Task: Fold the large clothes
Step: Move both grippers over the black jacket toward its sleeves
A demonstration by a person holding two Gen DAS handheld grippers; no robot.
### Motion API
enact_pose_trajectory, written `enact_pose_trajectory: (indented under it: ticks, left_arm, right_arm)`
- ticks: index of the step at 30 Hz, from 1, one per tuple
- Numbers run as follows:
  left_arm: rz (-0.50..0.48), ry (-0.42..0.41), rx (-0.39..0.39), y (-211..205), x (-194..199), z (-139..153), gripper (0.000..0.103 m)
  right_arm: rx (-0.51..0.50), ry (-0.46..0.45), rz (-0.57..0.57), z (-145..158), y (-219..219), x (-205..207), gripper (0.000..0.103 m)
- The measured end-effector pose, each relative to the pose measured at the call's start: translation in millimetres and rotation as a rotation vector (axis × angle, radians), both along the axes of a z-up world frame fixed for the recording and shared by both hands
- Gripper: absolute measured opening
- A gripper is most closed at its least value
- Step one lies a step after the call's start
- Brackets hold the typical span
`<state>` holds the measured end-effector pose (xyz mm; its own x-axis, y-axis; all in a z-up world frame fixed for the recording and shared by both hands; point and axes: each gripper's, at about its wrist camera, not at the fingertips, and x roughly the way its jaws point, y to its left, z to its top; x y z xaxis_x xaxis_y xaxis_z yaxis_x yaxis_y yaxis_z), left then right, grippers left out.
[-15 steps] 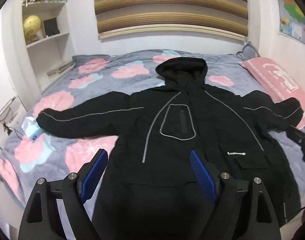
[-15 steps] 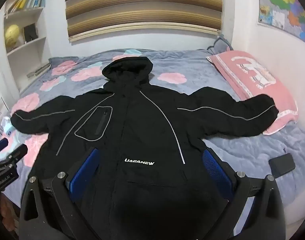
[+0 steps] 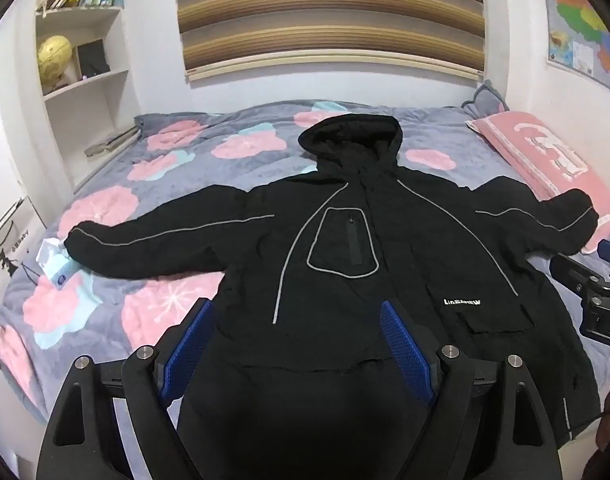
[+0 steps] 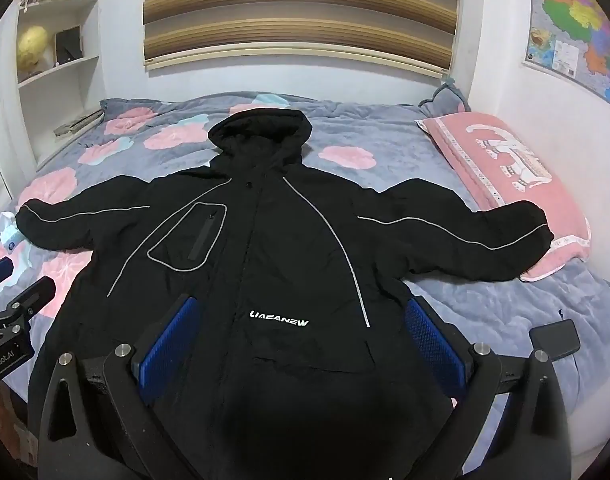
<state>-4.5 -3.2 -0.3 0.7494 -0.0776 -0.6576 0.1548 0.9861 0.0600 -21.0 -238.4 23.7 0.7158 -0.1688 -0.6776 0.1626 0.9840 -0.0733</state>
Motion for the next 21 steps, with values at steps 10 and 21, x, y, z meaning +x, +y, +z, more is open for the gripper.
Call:
enact_pose_trajectory:
  ticks: [10, 21]
  left_arm:
    - [0.002, 0.019, -0.016, 2, 2, -5, 0.085]
    - [-0.006, 0.011, -0.036, 9, 0, -7, 0.085]
  right_arm:
    - [0.010, 0.034, 0.005, -8, 4, 5, 0.103]
    - [0.001, 0.053, 0.018, -15, 14, 8, 0.103]
